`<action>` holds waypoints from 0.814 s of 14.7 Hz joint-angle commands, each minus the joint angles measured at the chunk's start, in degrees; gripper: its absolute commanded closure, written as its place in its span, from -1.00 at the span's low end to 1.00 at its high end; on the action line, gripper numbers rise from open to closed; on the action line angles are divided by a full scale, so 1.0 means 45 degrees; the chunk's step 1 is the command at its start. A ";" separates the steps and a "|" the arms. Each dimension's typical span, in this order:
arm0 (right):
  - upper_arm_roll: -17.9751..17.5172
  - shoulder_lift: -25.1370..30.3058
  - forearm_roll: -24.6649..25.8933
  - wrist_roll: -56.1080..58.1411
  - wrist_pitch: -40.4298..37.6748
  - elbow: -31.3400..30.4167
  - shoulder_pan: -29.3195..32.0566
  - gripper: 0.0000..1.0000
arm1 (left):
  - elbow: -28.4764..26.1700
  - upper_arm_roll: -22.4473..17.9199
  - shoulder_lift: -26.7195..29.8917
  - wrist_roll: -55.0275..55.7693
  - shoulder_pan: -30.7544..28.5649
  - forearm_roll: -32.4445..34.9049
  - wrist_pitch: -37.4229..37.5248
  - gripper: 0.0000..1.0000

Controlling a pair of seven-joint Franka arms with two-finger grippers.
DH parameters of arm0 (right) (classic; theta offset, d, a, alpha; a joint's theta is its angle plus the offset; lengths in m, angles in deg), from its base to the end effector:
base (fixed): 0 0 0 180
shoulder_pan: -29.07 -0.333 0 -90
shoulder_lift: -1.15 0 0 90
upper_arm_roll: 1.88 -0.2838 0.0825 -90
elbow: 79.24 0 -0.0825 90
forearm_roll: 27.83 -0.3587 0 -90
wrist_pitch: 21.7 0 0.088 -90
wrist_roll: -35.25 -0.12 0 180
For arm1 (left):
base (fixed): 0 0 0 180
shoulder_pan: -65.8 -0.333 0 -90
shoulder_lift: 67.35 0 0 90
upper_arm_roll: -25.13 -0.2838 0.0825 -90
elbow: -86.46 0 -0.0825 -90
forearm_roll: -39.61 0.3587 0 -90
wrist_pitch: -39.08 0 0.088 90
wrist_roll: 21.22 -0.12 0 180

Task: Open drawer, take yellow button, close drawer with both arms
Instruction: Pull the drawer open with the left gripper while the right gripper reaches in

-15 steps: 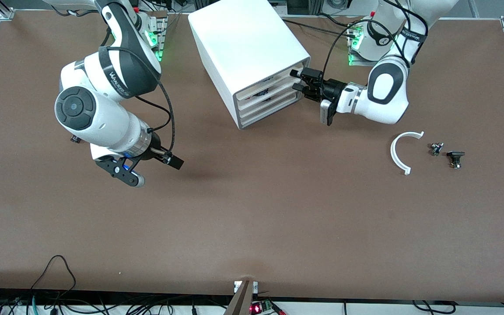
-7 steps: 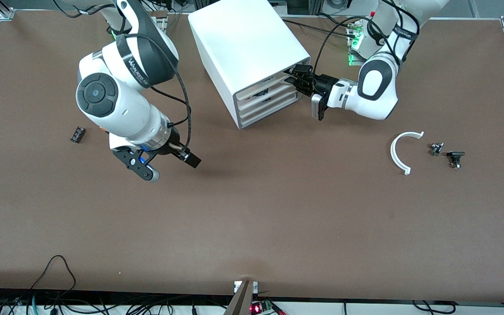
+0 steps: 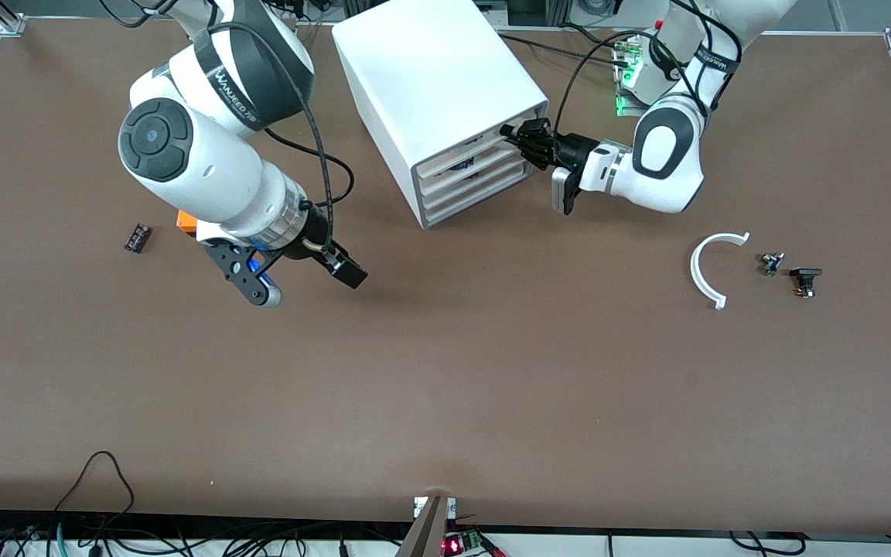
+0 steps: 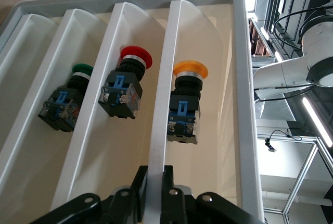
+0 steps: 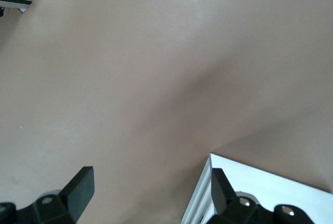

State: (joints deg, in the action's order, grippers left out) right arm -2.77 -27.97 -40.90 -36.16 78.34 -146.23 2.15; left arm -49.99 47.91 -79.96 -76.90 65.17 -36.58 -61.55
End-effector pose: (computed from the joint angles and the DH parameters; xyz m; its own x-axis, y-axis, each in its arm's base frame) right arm 0.5846 0.3320 0.4738 0.6956 -0.6901 -0.1998 -0.7171 -0.6838 -0.1345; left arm 0.3642 -0.2600 0.2370 0.8882 -0.4588 -0.0253 -0.0692 -0.1882 0.9797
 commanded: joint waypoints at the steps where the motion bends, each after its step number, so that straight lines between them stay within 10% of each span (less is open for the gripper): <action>1: -0.0251 -0.0850 -0.0202 -0.1352 0.0014 0.1270 -0.0228 -0.99 | 0.0884 -0.0063 -0.0652 0.0129 -0.0988 0.1068 -0.0001 1.00; 12: -0.0585 -0.1731 -0.0105 -0.5474 0.1946 0.1722 -0.2354 -0.99 | 0.4284 -0.0063 -0.2354 0.1787 -0.2827 0.4451 0.0155 1.00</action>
State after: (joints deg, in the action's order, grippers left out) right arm -5.83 -34.28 -41.02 -56.81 86.22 -141.29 -6.08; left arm -33.07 47.69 -89.31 -72.31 53.23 -20.39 -60.59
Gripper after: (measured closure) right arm 0.004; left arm 0.850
